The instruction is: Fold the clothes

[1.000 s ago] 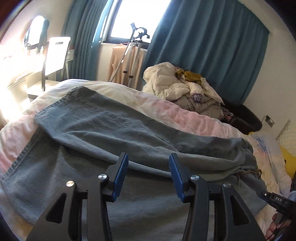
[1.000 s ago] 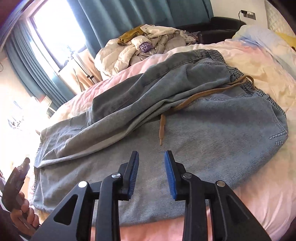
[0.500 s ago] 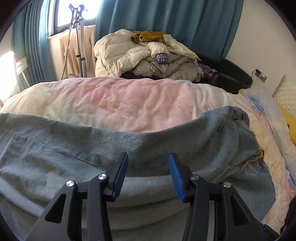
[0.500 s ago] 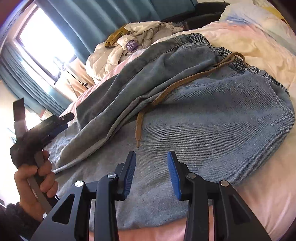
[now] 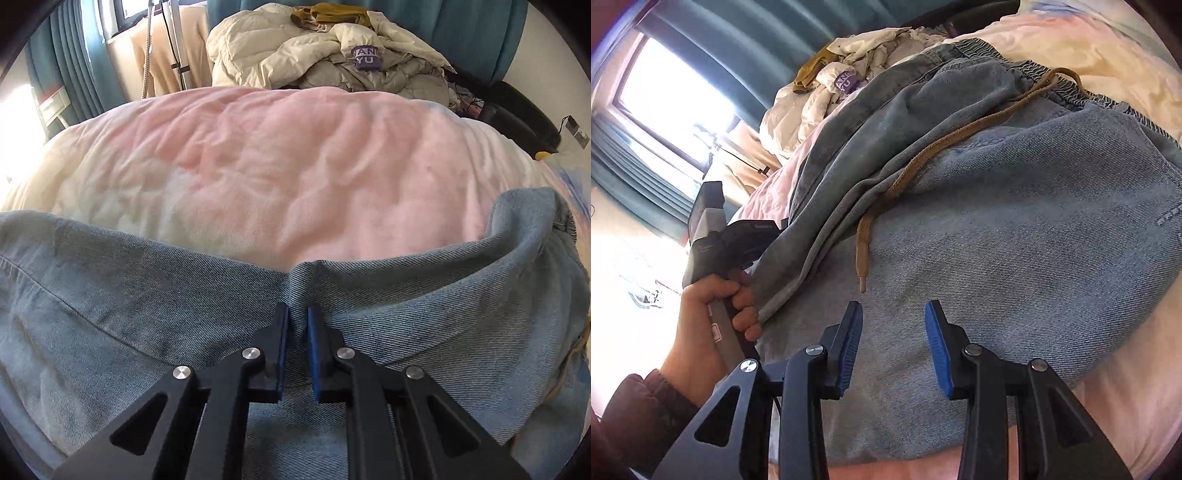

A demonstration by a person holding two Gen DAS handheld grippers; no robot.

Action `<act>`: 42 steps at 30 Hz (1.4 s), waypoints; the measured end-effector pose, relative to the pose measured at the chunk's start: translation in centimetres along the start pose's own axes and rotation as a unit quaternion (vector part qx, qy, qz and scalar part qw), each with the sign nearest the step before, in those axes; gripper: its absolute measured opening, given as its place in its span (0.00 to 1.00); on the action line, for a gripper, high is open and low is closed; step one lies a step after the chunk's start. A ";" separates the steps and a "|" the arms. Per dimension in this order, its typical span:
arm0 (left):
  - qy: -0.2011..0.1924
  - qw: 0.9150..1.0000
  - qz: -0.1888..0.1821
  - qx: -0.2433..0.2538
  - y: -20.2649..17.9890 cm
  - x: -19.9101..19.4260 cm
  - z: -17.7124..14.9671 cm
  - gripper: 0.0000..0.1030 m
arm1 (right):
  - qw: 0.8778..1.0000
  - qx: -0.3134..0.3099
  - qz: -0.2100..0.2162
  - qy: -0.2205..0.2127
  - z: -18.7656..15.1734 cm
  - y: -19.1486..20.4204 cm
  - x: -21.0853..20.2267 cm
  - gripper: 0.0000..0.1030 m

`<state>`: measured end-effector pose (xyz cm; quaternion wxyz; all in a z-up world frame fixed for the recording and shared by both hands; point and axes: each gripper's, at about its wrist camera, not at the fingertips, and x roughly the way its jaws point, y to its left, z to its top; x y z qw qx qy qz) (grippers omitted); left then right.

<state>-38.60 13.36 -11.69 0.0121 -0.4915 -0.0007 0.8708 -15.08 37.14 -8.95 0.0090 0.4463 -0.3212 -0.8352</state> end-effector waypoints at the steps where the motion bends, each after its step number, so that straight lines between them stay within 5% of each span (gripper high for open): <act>1: 0.003 1.000 0.005 0.002 -0.2 0.4 -0.1 0.06 | 1.000 0.003 0.001 0.002 0.0 -0.1 0.1 0.34; 12: -0.074 0.997 0.029 -0.027 0.7 -3.6 5.4 0.03 | 1.000 0.022 0.016 0.011 0.2 -0.1 0.3 0.34; 21: -0.031 0.997 0.064 -0.010 0.0 3.2 6.0 0.05 | 1.000 0.020 0.000 0.017 0.8 -0.7 1.9 0.34; 26: -0.035 0.998 0.042 -0.023 0.6 3.1 5.8 0.09 | 1.000 0.007 -0.011 0.015 1.0 -0.7 2.6 0.34; 30: -0.030 0.999 0.010 -0.029 1.4 1.4 5.6 0.11 | 0.999 -0.021 -0.030 0.008 1.0 0.2 3.0 0.34; 35: -0.053 0.998 -0.011 -0.026 2.0 -3.1 3.9 0.32 | 0.996 -0.068 -0.055 -0.008 1.0 1.2 2.4 0.34; 42: -0.081 0.996 -0.040 -0.018 3.5 -10.4 0.6 0.33 | 0.993 -0.098 -0.067 -0.007 0.4 1.7 1.5 0.34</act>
